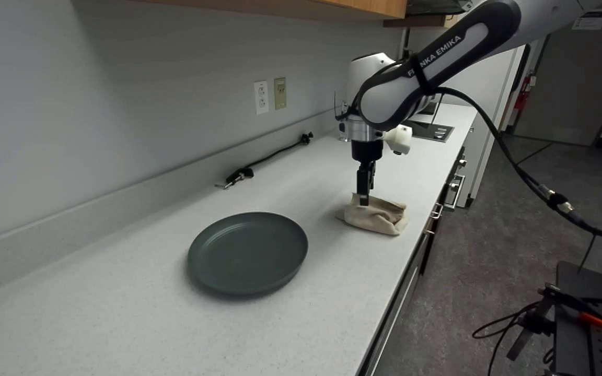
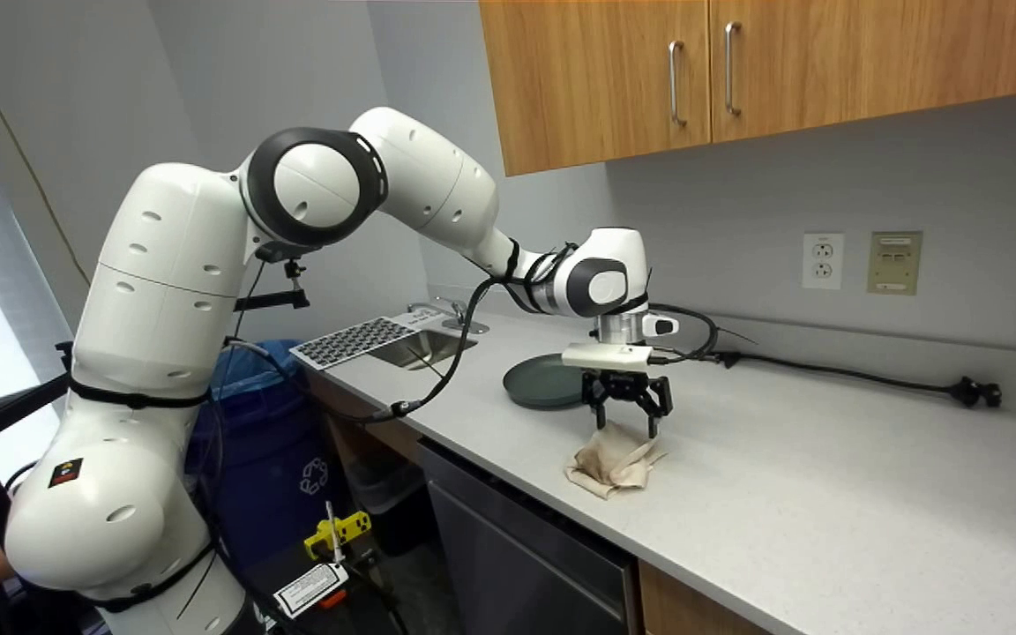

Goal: Unfold the towel

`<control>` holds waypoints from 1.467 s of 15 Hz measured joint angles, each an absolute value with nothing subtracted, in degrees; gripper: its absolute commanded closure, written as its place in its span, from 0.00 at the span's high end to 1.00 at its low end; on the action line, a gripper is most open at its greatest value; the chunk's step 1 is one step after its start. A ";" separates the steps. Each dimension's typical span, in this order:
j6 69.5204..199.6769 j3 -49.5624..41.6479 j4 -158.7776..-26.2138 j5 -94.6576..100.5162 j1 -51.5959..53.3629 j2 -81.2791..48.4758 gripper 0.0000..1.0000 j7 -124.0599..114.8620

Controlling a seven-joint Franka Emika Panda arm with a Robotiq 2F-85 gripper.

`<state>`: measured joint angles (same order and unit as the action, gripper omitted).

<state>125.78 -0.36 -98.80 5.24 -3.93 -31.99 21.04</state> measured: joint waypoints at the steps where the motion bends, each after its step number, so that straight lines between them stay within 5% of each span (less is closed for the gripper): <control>1: 125.67 -0.37 -97.70 5.17 -4.00 -32.61 1.00 21.04; 6: 125.16 -0.34 -93.80 4.95 -4.57 -35.88 0.92 21.04; 10: 124.84 -0.33 -92.08 4.95 -5.11 -38.20 0.63 21.04; 13: 124.51 -0.33 -90.90 4.95 -5.35 -39.39 0.55 21.04; 18: 122.30 -0.18 -89.08 5.01 -5.33 -40.29 0.78 21.04; 19: 121.95 -0.16 -88.80 5.04 -5.31 -40.37 0.95 21.04; 22: 121.50 -0.16 -88.21 5.27 -5.23 -40.46 1.00 21.04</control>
<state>121.50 -0.16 -88.21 5.27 -5.23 -40.46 21.04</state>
